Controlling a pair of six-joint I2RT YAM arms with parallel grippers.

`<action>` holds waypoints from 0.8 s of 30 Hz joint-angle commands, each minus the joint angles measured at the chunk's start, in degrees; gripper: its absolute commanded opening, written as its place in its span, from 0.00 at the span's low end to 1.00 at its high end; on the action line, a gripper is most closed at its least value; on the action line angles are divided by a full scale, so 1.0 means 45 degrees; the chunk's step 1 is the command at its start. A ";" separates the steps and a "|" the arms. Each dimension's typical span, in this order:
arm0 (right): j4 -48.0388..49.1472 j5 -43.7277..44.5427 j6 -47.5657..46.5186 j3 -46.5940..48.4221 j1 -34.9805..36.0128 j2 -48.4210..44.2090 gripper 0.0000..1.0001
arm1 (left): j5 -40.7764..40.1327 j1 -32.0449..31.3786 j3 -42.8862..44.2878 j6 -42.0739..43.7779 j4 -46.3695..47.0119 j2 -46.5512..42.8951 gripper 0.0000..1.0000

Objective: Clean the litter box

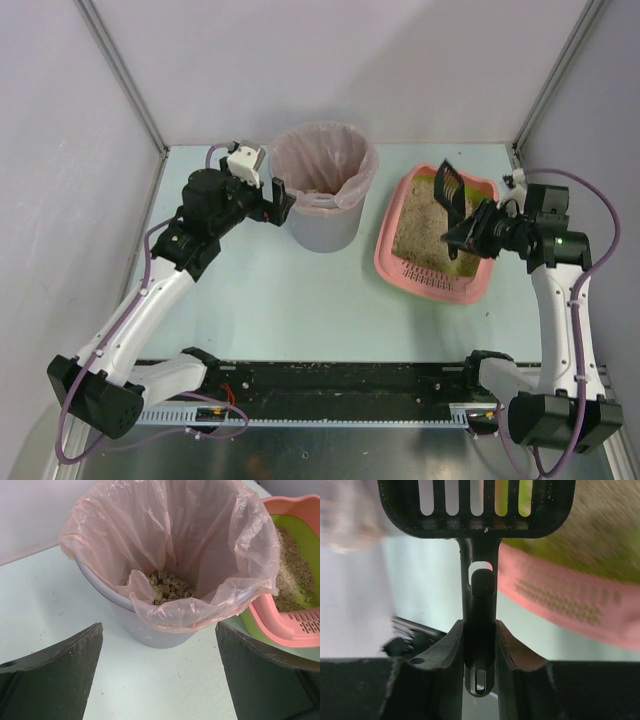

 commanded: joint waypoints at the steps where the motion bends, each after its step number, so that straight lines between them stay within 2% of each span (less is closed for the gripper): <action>1: -0.4941 0.3276 -0.3379 0.0707 0.0101 0.0416 0.00 | 0.0645 0.0057 -0.0069 0.0034 0.0527 0.0041 0.98; 8: -0.5863 0.6307 -0.3460 0.0883 0.1584 0.1607 0.00 | 0.1153 0.0057 -0.0147 0.0112 0.0702 -0.0055 0.98; 13: -0.5941 0.8141 -0.2639 0.0864 0.3749 0.2524 0.00 | 0.1094 0.0057 -0.0206 0.0112 0.0761 -0.0056 0.97; 24: -0.4945 0.7853 -0.2932 0.1390 0.4515 0.4692 0.00 | 0.1270 0.0037 -0.0226 -0.0063 0.0801 0.0120 0.97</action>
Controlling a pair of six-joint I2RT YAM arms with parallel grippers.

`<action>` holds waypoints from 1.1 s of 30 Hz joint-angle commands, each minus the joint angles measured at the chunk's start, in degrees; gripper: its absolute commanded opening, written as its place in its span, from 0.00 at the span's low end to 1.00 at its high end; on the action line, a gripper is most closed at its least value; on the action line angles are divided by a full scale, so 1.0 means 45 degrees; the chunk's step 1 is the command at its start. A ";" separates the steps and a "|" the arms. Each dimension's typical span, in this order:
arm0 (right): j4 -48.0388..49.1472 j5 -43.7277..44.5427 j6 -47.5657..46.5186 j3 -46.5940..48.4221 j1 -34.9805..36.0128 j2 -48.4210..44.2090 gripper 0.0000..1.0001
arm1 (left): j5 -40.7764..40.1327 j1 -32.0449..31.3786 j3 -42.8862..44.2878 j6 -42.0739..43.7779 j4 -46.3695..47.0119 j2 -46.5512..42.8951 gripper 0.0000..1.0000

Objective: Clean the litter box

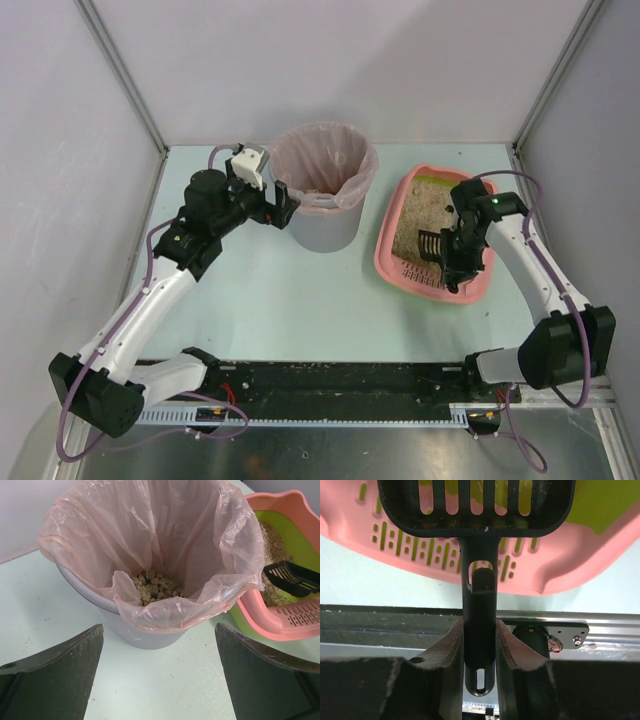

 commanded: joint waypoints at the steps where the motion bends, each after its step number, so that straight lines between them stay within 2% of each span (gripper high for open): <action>1: 0.0437 0.0261 -0.0066 0.0881 0.0343 0.0784 0.00 | 0.0396 0.0037 -0.0056 -0.0029 0.0587 0.0028 0.97; 8: 0.0417 0.0241 -0.0222 0.1778 0.0499 0.2326 0.00 | 0.0728 0.0037 -0.0017 -0.0283 0.0606 0.0125 0.97; 16: -0.0558 0.0906 -0.0515 0.3925 0.1006 0.4492 0.00 | 0.0904 0.0037 0.0003 -0.0400 0.0645 0.0067 0.96; 33: -0.1750 0.1746 -0.0866 0.6427 0.1027 0.7463 0.00 | 0.1100 0.0037 -0.0017 -0.0537 0.0704 -0.0050 0.96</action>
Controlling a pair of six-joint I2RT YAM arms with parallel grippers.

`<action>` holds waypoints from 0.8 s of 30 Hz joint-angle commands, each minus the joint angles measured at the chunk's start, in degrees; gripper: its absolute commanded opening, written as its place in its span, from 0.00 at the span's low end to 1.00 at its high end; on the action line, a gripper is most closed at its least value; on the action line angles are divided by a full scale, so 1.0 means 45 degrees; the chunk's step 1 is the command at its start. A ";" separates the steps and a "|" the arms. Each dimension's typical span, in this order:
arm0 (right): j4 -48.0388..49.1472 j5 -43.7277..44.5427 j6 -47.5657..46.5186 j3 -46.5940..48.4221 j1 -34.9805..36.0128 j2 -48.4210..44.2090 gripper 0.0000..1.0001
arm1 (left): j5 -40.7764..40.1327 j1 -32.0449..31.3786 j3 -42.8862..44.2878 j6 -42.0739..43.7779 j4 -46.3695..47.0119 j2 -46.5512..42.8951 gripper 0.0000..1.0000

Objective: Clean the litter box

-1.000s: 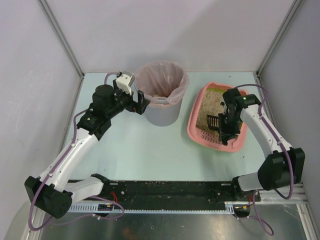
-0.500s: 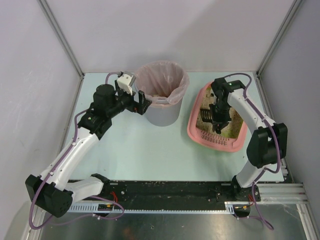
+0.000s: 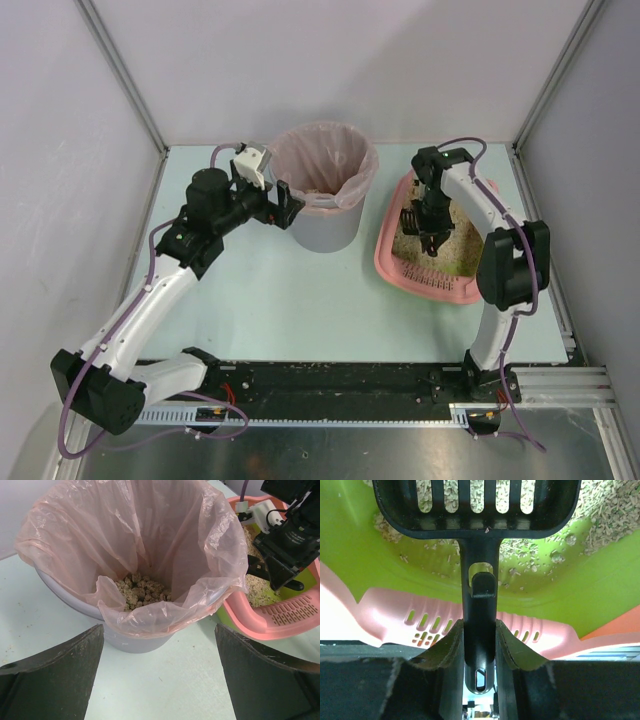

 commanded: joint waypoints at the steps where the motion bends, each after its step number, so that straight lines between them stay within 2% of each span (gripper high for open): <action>1: -0.1357 0.0468 -0.0332 0.0920 0.0036 0.0727 0.00 | 0.0337 0.0037 -0.0017 -0.0100 0.0417 -0.0235 0.96; 7: -0.1533 0.0975 -0.0430 0.1331 -0.0237 0.1353 0.00 | 0.0317 0.0037 -0.0017 -0.0081 0.0437 -0.0313 0.97; 24: -0.1650 0.0527 -0.0587 0.3440 -0.0609 0.2449 0.00 | 0.0258 0.0018 -0.0056 -0.0041 0.0437 -0.0372 0.96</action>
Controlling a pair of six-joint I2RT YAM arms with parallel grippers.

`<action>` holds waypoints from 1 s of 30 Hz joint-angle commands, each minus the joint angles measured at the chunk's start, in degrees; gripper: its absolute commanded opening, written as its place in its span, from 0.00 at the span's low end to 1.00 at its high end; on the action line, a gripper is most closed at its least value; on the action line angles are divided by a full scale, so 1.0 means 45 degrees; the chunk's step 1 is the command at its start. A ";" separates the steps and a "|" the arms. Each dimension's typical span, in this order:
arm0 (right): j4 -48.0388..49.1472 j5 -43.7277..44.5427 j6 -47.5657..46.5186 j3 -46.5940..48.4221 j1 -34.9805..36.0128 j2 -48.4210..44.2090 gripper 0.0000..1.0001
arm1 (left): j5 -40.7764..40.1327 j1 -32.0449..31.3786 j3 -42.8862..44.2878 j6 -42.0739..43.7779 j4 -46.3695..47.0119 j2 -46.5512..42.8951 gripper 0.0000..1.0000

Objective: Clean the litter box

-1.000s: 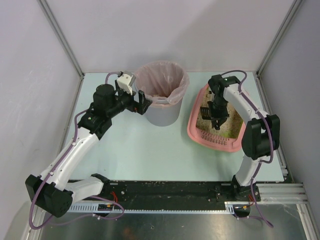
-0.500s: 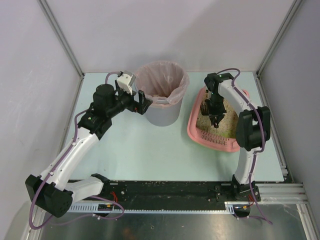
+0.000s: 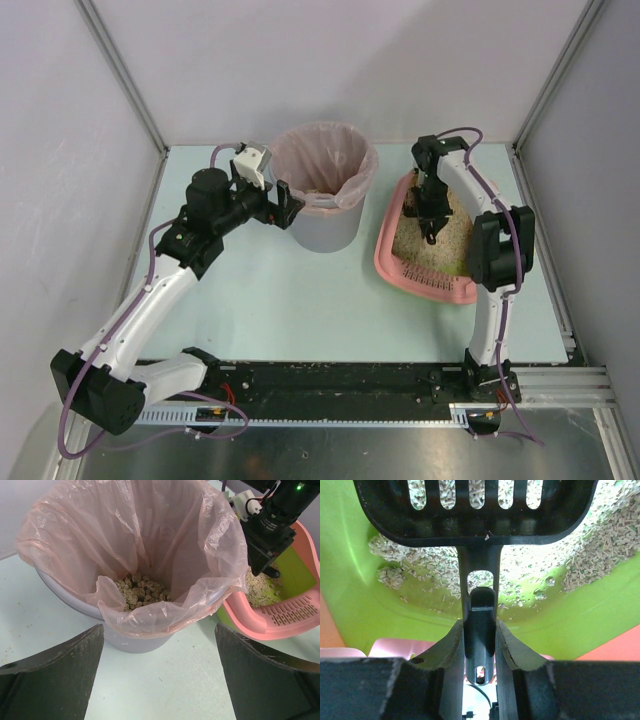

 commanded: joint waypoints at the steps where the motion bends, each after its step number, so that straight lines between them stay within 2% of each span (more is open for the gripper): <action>1: -0.1325 0.0085 -0.0072 0.0740 -0.0070 -0.0058 0.00 | 0.0244 0.0037 -0.0056 -0.0041 0.0432 -0.0367 0.96; 12: -0.0993 -0.0656 -0.0248 0.0526 -0.0558 -0.0136 0.00 | 0.0303 0.0037 -0.0055 -0.0081 0.0452 -0.0367 0.96; 25: -0.0720 0.0222 0.0729 -0.1895 0.0321 -0.2752 0.00 | 0.0712 0.0037 -0.0036 -0.0158 0.0549 -0.0367 0.96; 30: -0.0466 0.0124 0.1021 -0.3883 0.0632 -0.3765 0.00 | 0.0752 0.0037 -0.0095 -0.0217 0.0608 -0.0445 0.96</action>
